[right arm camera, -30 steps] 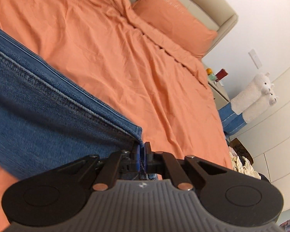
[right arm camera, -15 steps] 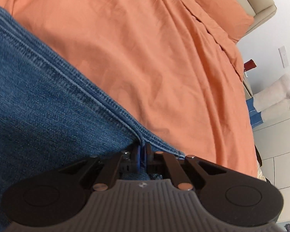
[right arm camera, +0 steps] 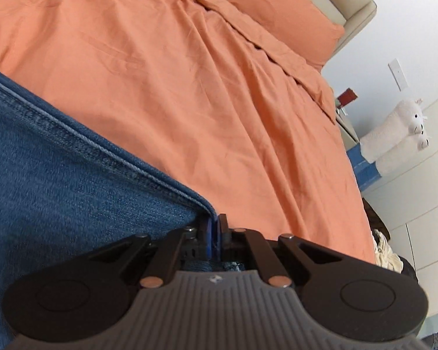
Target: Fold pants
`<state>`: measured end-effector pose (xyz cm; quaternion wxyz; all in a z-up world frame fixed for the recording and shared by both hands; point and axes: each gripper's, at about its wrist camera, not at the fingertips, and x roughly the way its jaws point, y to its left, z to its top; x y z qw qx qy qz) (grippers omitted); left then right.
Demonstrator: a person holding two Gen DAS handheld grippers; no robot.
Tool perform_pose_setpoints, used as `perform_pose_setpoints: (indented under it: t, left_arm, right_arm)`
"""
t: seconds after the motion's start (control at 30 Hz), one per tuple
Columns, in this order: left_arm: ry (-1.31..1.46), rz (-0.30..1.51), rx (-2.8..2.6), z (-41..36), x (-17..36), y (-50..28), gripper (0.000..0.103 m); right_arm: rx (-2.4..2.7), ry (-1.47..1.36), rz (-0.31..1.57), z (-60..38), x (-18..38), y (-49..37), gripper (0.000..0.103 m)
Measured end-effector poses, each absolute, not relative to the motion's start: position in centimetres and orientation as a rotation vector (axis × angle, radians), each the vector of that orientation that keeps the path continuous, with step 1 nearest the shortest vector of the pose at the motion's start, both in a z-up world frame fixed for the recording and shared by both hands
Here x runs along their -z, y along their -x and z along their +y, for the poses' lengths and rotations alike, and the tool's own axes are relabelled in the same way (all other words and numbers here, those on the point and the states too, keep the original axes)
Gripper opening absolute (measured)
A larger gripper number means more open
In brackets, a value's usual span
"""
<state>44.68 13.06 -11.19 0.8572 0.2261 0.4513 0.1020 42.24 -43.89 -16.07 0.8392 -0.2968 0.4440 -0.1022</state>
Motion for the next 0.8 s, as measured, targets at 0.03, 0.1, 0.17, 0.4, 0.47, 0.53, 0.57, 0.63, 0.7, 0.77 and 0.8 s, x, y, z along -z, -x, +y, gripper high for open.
perform_pose_setpoints:
  t: [0.03,0.1,0.17,0.4,0.47,0.53,0.57,0.63,0.7,0.77,0.8]
  left_arm:
    - [-0.482,0.952,-0.213,13.2,11.6,-45.0,0.015]
    - [-0.514,0.964,-0.222,13.1,12.5,-45.2,0.025]
    - [-0.571,0.940,-0.227,12.6,12.8,-44.7,0.052]
    - [-0.573,0.893,-0.158,12.6,9.8,-43.0,0.092]
    - [-0.508,0.889,-0.141,13.3,8.1,-41.6,0.092]
    - [-0.437,0.880,-0.141,14.4,6.5,-39.7,0.091]
    - [-0.387,0.878,-0.142,15.2,5.7,-38.3,0.090]
    - [-0.259,0.884,-0.152,17.3,4.5,-36.0,0.090]
    - [-0.107,0.889,-0.164,19.7,3.8,-33.7,0.090]
    - [0.049,0.885,-0.185,22.2,3.7,-31.0,0.090]
    - [0.118,0.877,-0.200,23.5,3.8,-29.8,0.090]
  right_arm:
    - [0.216,0.636,0.945,-43.8,16.6,-42.6,0.000]
    - [0.216,0.635,0.949,-43.8,17.2,-43.2,0.000]
    - [0.223,0.651,0.954,-43.8,17.8,-43.6,0.000]
    - [0.231,0.593,0.897,-41.9,14.9,-42.3,0.045]
    - [0.195,0.509,0.889,-40.3,13.0,-41.2,0.045]
    - [0.138,0.425,0.887,-38.2,11.7,-39.8,0.047]
    - [0.101,0.368,0.887,-37.0,11.0,-38.9,0.047]
    - [0.014,0.251,0.890,-34.4,10.3,-37.1,0.047]
    - [-0.059,0.166,0.885,-31.7,10.2,-35.4,0.047]
    - [-0.123,0.098,0.879,-28.9,10.5,-33.8,0.047]
    - [-0.149,0.060,0.876,-27.5,10.8,-33.0,0.047]
